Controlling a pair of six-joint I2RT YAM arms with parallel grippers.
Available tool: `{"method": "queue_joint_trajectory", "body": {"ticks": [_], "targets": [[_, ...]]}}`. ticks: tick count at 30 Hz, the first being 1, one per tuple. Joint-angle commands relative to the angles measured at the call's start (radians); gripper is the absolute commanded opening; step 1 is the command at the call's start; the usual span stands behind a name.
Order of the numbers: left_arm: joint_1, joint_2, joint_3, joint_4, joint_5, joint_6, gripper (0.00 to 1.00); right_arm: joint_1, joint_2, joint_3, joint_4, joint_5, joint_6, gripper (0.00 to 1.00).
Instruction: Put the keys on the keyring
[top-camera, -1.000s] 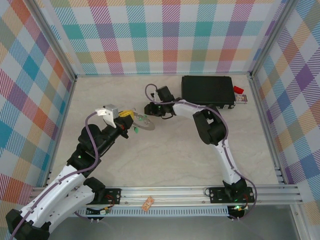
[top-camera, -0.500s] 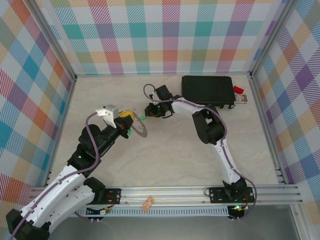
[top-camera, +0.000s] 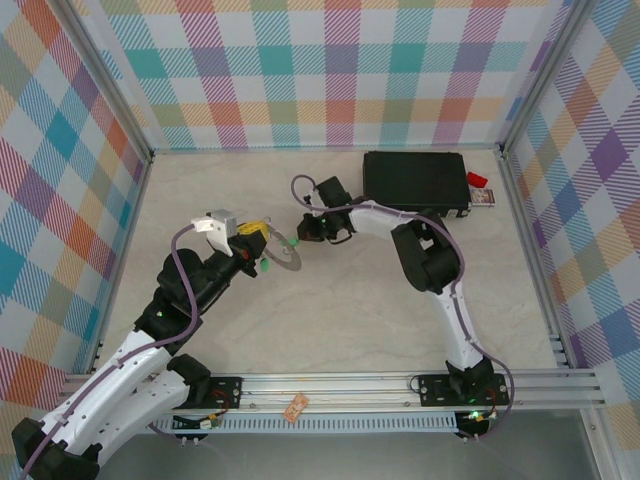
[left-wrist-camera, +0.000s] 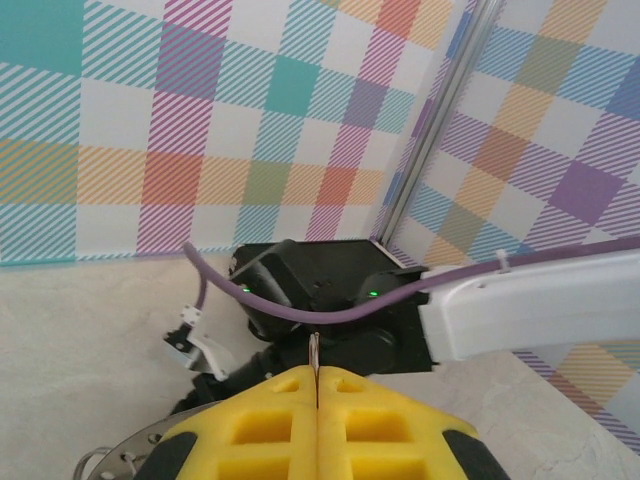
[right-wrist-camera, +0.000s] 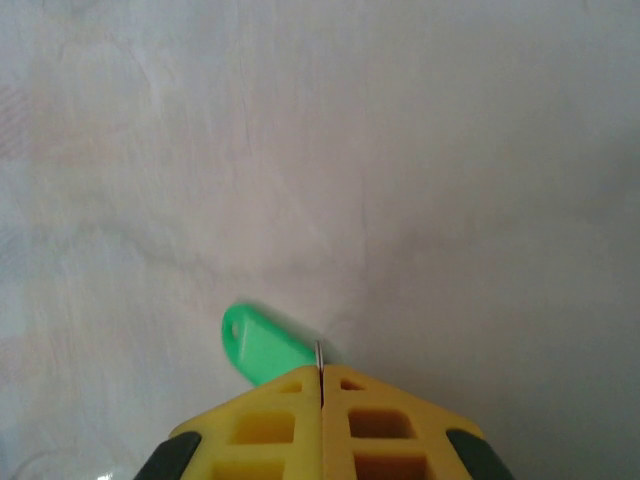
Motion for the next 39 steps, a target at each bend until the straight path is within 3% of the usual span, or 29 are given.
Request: {"method": "queue_joint_trajectory", "body": {"ticks": [1, 10, 18, 23, 39], "targets": [[0.011, -0.026, 0.000, 0.043, 0.012, 0.005, 0.00, 0.003, -0.154, -0.143, 0.037, 0.026, -0.011, 0.00], [0.011, -0.033, -0.003, 0.054, 0.021, 0.000, 0.00, -0.005, -0.574, -0.633, 0.038, 0.057, -0.040, 0.00], [0.012, -0.009, -0.006, 0.086, 0.040, -0.008, 0.00, -0.010, -0.901, -0.888, -0.112, 0.123, -0.053, 0.00], [0.012, 0.001, -0.006, 0.095, 0.049, -0.014, 0.00, -0.018, -0.931, -0.956, -0.092, 0.158, -0.032, 0.00], [0.012, -0.026, -0.012, 0.068, 0.043, -0.012, 0.00, -0.046, -0.810, -1.004, 0.025, 0.170, 0.068, 0.00]]}}
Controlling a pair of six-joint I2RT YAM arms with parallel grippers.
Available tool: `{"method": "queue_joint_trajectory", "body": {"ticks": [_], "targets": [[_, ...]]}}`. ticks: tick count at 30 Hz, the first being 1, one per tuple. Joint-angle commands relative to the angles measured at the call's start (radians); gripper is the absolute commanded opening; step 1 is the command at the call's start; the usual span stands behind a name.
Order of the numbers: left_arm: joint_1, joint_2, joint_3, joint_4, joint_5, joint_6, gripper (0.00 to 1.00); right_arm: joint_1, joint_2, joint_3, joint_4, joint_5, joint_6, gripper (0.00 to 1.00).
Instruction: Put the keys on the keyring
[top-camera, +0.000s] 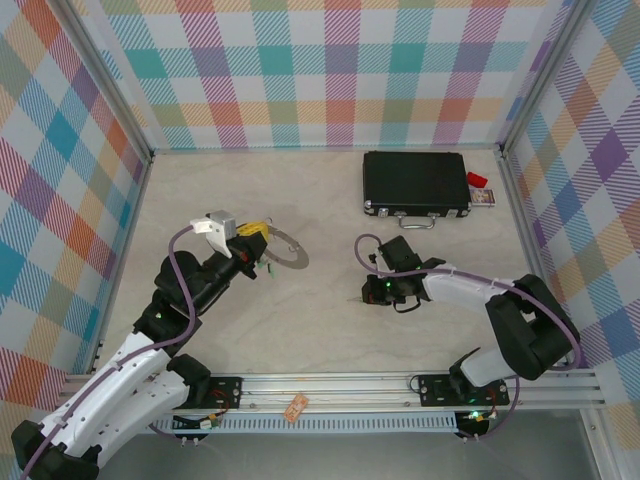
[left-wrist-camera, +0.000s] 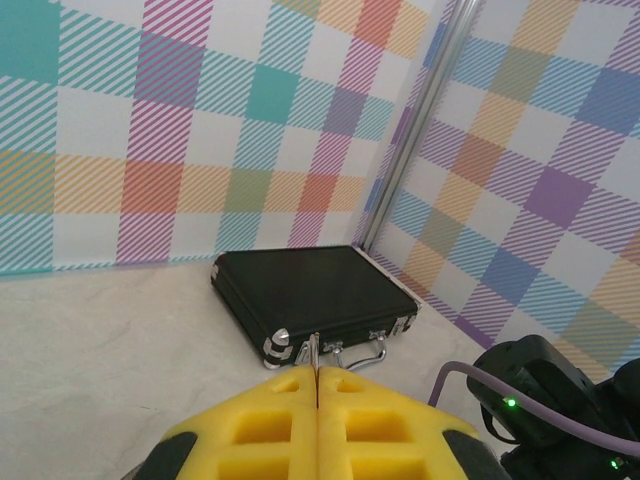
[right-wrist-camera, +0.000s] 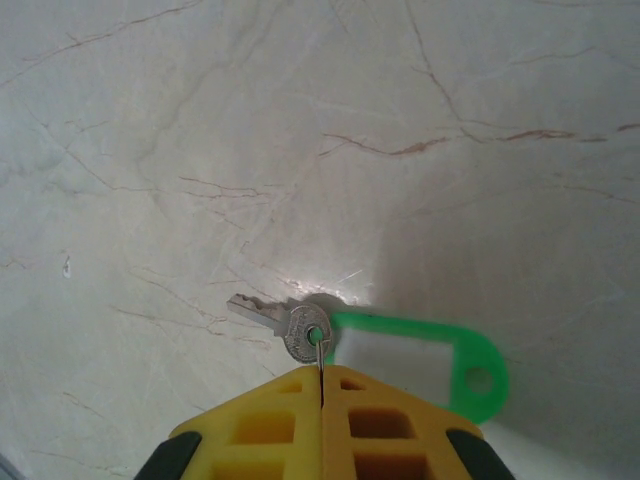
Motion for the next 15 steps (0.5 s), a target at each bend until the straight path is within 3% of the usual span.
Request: {"method": "queue_joint_trajectory", "body": {"ticks": [1, 5, 11, 15], "targets": [[0.011, -0.011, -0.003, 0.048, 0.008, -0.004, 0.00, -0.006, 0.008, -0.027, 0.025, 0.004, 0.021, 0.00], [0.012, -0.006, -0.004, 0.051, 0.008, -0.005, 0.00, -0.007, 0.003, -0.036, 0.023, -0.004, 0.014, 0.00], [0.011, -0.006, -0.004, 0.051, 0.011, -0.006, 0.00, -0.008, -0.025, -0.024, -0.020, -0.006, 0.010, 0.20], [0.012, -0.001, -0.003, 0.048, 0.013, -0.006, 0.00, -0.015, -0.040, 0.006, -0.076, -0.010, 0.002, 0.23]]}}
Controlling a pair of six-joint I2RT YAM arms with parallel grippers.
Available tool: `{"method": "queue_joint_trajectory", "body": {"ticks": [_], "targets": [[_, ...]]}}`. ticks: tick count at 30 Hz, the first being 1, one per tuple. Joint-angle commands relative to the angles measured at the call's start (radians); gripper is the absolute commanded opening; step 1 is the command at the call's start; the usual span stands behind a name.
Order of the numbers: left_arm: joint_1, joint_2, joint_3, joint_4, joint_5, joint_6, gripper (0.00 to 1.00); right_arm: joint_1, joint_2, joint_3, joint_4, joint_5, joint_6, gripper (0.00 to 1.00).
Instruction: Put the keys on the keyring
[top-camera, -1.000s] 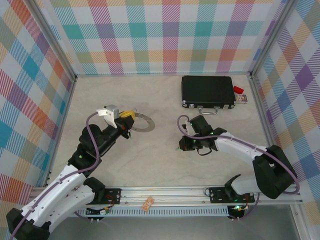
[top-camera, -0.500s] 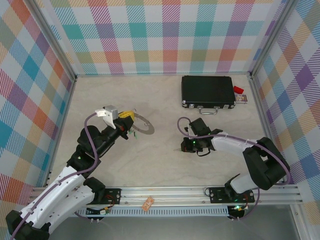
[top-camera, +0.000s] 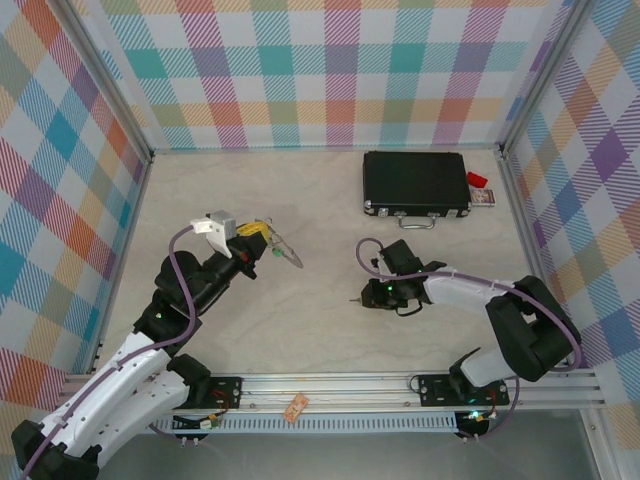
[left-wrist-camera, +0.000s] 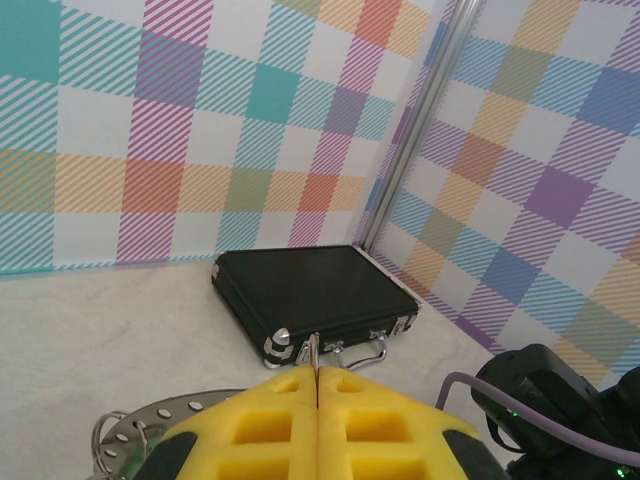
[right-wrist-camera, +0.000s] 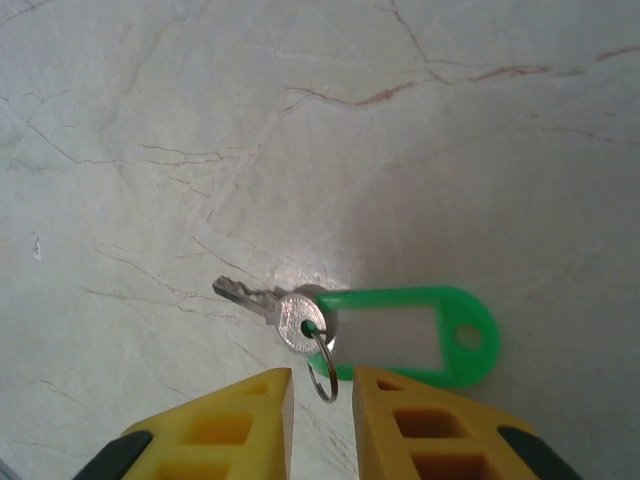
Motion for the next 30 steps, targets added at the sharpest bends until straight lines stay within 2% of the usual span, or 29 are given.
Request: {"method": "queue_joint_trajectory", "body": {"ticks": [1, 12, 30], "targets": [[0.012, 0.000, -0.002, 0.048, 0.014, -0.005, 0.00, -0.012, -0.025, 0.036, -0.066, -0.015, -0.003, 0.23], [0.011, 0.008, -0.006, 0.054, 0.020, -0.007, 0.00, -0.038, 0.015, 0.118, -0.164, -0.072, -0.033, 0.23], [0.012, 0.013, -0.003, 0.052, 0.034, -0.007, 0.00, -0.041, 0.083, 0.127, -0.153, -0.084, -0.057, 0.22]]}}
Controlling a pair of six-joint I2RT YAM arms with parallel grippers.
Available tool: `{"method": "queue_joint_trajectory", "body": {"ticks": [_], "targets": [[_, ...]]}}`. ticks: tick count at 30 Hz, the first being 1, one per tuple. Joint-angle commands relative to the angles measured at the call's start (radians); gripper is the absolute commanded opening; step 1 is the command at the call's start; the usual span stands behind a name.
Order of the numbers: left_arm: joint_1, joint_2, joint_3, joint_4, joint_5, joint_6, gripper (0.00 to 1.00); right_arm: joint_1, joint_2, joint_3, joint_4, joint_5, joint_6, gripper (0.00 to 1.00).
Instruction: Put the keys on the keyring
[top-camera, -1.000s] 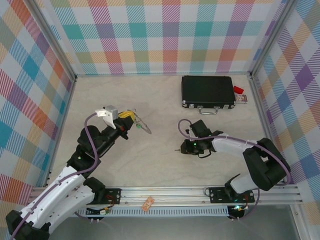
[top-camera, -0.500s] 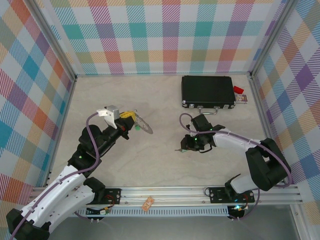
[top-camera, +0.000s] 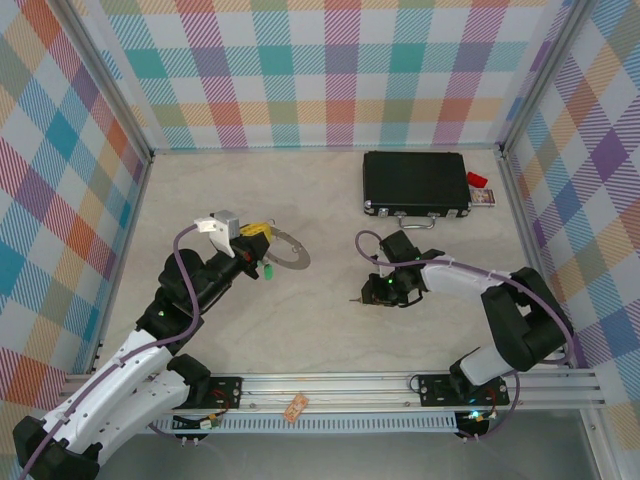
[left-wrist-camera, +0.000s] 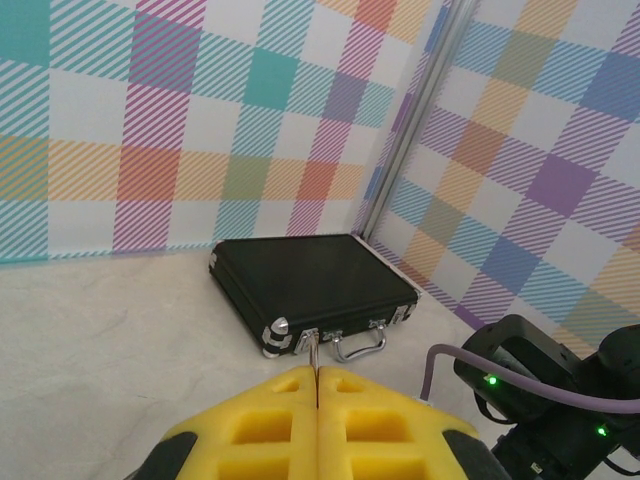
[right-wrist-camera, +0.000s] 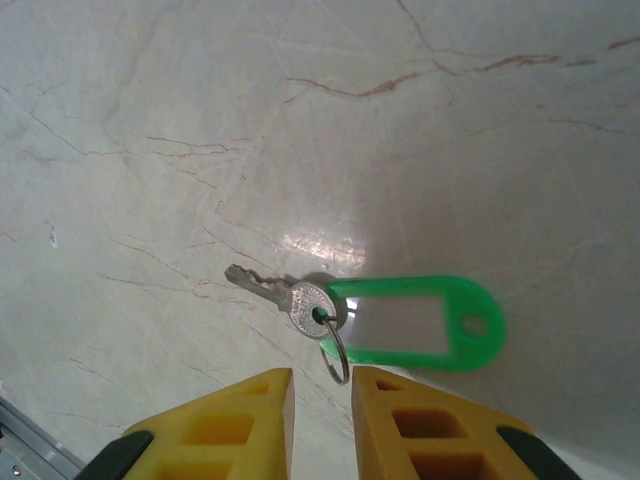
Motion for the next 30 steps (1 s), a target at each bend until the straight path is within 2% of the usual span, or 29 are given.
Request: {"method": "queue_joint_trajectory", "body": {"ticks": [1, 30], "targets": [[0.012, -0.008, -0.002, 0.051, 0.023, -0.006, 0.00, -0.007, 0.017, 0.030, -0.022, -0.008, -0.027, 0.22], [0.012, 0.010, 0.002, 0.054, 0.035, -0.005, 0.00, -0.012, 0.067, 0.058, -0.049, -0.007, -0.084, 0.18]]}}
